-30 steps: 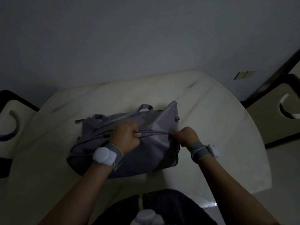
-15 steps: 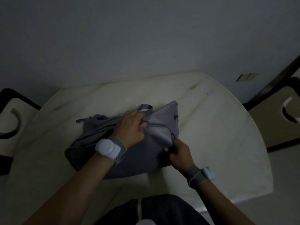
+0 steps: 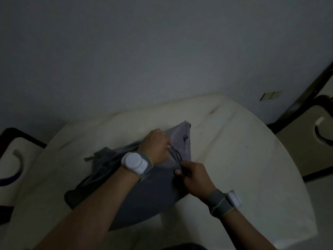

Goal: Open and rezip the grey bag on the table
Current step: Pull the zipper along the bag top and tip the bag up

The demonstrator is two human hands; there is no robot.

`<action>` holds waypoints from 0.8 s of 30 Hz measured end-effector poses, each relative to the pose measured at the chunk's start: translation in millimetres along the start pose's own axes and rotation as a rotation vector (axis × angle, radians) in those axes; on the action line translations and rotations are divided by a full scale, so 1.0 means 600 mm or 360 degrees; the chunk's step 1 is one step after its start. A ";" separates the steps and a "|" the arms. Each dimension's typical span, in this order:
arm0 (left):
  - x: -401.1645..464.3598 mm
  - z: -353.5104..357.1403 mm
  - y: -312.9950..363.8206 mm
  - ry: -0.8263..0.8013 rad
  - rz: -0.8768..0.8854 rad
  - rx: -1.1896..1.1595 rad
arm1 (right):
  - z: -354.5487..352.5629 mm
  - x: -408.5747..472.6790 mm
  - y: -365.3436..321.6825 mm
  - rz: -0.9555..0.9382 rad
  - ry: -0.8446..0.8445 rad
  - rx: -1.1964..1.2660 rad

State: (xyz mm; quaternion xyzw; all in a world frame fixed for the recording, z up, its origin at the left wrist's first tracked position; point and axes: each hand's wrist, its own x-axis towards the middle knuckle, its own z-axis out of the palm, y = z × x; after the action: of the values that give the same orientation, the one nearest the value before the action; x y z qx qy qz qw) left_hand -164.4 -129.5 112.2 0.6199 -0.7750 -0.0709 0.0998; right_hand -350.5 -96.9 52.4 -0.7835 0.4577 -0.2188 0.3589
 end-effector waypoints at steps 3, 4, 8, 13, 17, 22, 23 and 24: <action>0.021 -0.082 -0.016 0.0361 -0.0044 -0.0096 | -0.048 0.052 -0.053 -0.0009 0.0059 0.0147; 0.025 -0.114 -0.023 0.0500 -0.0079 -0.0115 | -0.068 0.070 -0.077 -0.0042 0.0072 0.0186; 0.006 -0.230 -0.052 0.1033 -0.0251 -0.0203 | -0.160 0.132 -0.154 -0.0260 0.0010 -0.0168; -0.089 -0.239 -0.066 0.1418 -0.0510 -0.0466 | -0.221 0.127 -0.212 -0.0711 0.0303 -0.0753; -0.171 -0.149 -0.077 0.1258 -0.0753 -0.0419 | -0.149 0.089 -0.188 -0.0720 0.0129 -0.0812; -0.217 -0.098 -0.085 0.0983 -0.0895 -0.0327 | -0.106 0.078 -0.143 -0.0633 0.0046 -0.1070; -0.220 -0.101 -0.086 0.0979 -0.0886 -0.0290 | -0.107 0.076 -0.142 -0.0632 0.0083 -0.1136; -0.223 -0.104 -0.088 0.0974 -0.0864 -0.0259 | -0.107 0.074 -0.144 -0.0626 0.0111 -0.1192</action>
State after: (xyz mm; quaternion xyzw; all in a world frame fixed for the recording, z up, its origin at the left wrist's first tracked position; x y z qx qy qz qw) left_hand -71.0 -9.8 151.7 0.7843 -0.5099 0.0318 0.3519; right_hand -323.9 -130.9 160.4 -0.9243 0.3593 -0.1281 -0.0147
